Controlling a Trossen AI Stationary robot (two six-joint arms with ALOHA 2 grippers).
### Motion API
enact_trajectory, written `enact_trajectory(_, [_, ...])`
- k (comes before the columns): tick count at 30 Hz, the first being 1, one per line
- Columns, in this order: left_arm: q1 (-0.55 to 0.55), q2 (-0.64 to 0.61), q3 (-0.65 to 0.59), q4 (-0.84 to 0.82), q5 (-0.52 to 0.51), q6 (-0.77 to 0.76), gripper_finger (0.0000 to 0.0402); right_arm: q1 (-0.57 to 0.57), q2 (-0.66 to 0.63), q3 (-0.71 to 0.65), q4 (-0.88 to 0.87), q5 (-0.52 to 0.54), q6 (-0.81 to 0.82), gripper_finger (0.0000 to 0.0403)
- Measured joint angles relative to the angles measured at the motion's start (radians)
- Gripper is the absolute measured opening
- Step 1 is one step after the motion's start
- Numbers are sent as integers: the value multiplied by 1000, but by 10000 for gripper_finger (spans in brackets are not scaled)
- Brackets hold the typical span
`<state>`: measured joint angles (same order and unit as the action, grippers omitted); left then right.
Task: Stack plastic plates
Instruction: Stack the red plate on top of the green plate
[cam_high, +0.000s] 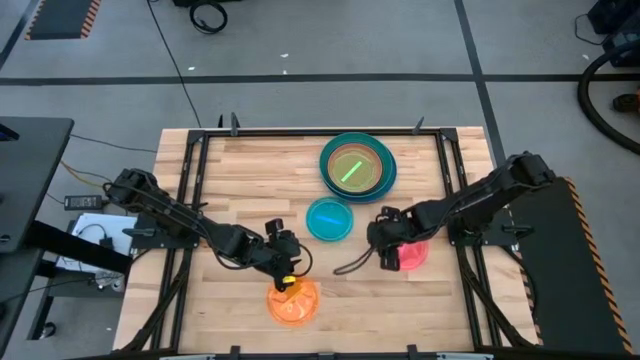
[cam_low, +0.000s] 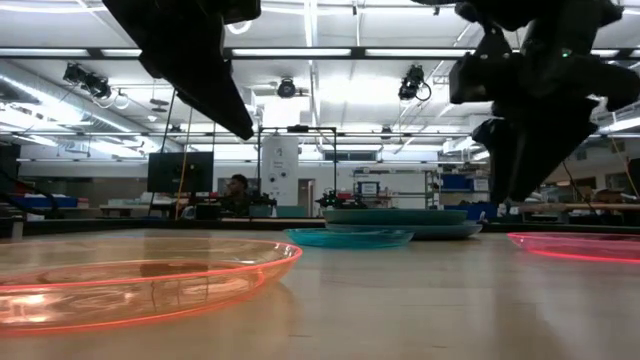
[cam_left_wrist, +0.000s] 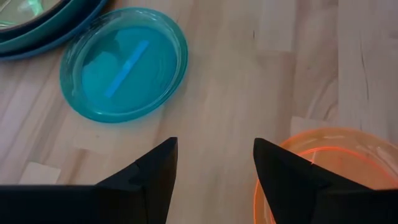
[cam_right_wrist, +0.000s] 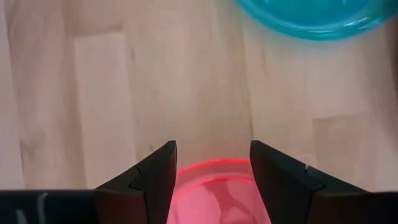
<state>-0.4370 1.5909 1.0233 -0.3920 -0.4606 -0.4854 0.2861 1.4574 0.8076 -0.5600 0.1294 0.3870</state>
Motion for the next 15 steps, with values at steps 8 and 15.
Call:
enact_trajectory(8, [0,0,0,3,1,0,217,53,11,41,-52,-26,-171,222])
enact_trajectory(15, [0,0,0,-2,13,0,217,15,51,100,-157,-99,-301,219])
